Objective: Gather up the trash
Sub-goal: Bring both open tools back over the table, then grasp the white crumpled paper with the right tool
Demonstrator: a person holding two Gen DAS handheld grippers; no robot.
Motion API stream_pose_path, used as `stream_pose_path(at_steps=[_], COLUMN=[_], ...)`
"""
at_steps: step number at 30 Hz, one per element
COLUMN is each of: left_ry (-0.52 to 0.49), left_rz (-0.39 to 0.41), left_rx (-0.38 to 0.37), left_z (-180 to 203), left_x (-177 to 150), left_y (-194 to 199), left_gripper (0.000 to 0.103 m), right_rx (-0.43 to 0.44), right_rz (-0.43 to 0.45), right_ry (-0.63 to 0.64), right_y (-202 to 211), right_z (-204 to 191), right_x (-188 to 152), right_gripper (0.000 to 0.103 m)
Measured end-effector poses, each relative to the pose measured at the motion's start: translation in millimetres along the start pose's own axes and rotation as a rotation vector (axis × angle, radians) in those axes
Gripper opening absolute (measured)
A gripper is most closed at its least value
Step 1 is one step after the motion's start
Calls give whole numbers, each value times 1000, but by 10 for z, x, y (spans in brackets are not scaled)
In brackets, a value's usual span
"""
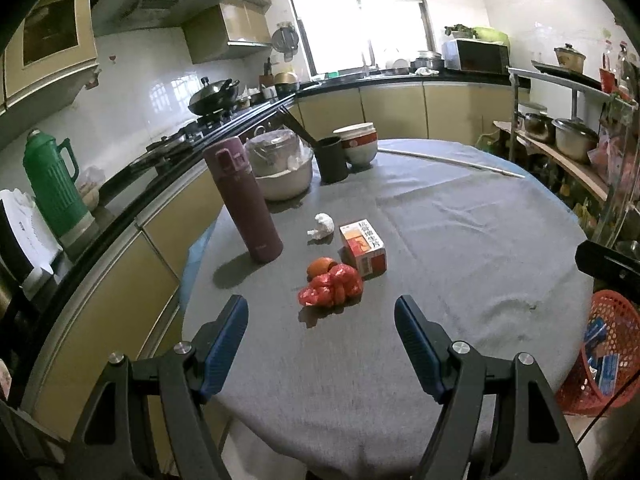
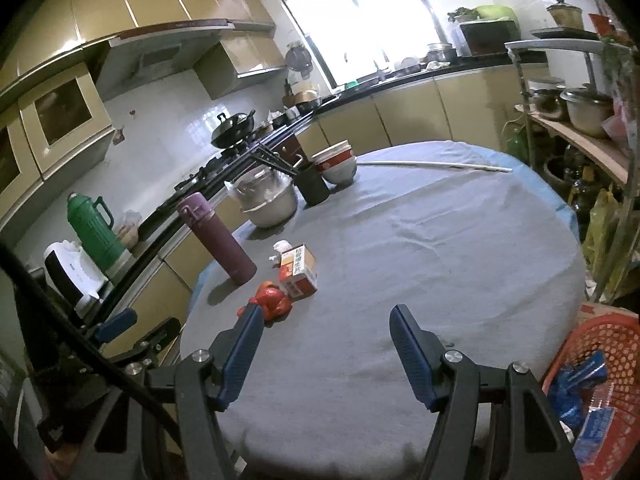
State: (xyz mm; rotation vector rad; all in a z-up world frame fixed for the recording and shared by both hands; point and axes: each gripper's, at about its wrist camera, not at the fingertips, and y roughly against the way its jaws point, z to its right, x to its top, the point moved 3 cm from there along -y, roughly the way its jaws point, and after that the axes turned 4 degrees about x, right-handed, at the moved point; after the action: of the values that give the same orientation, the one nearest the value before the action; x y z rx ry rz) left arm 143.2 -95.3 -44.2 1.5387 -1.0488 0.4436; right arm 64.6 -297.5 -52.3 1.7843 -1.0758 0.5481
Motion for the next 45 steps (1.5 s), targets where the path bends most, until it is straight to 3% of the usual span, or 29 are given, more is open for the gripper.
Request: stream_pose_path(at_steps=[10, 14, 26, 36, 45], left_ry=[10, 66, 229, 260, 277], left_rz=[-62, -151, -330, -367, -369], left_rx=[14, -26, 2, 13, 20], left_z=[-69, -253, -928, -1133, -1274], left_x=[-60, -160, -489, -561, -605], left_y=[-284, -552, -1196, -1405, -1438], left_gripper=[76, 76, 76, 76, 76], right_rx=[10, 18, 65, 58, 115], right_rz=[-56, -105, -300, -330, -360], right_ry=[-21, -37, -90, -29, 71], right_y=[-314, -531, -1525, -2333, -3273], right_z=[54, 80, 28, -284, -679], right_x=[-2, -6, -112, 299, 888], right_gripper=[69, 69, 69, 69, 69])
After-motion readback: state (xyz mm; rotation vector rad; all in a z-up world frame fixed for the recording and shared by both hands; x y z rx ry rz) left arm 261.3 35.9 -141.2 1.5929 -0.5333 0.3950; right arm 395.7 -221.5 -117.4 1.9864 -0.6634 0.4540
